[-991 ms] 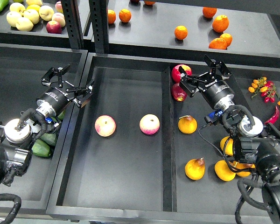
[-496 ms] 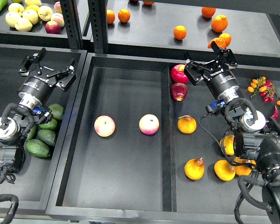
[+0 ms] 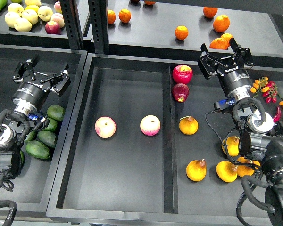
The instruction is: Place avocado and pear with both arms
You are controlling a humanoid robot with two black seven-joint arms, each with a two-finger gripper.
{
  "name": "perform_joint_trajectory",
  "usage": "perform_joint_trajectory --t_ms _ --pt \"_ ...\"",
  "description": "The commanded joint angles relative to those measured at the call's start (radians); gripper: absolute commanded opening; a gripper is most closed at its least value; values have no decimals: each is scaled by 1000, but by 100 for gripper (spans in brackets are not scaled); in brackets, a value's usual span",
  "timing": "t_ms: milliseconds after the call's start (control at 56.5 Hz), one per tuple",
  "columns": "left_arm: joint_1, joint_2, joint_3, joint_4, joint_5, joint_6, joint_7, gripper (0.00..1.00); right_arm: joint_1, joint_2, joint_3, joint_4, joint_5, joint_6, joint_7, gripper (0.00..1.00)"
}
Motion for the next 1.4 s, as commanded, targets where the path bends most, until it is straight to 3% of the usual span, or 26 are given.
perform_joint_trajectory --t_ms 0,124,212,389,460,743,956,1381 --pt "4 0 -16 -35 6 0 -4 99 -31 0 24 9 -24 0 14 99" --pt "36 0 -16 -104 17 0 -4 99 -73 0 53 52 -70 0 28 99" --pt "59 0 -16 -138 20 0 -7 99 -90 0 65 57 -75 0 77 99" --pt "90 0 -20 -169 20 0 -16 99 -103 0 68 57 -75 0 310 99" --pt "88 0 -26 -170 20 0 -18 99 -103 0 67 57 -76 0 349 99" --pt "96 0 -72 -172 37 0 -88 99 -120 0 50 61 -165 0 349 99" --pt "206 0 -53 -288 89 0 -88 99 -153 0 19 100 -245 0 327 99" --pt "364 0 -38 -402 103 0 -88 99 -364 0 6 241 -247 0 312 99"
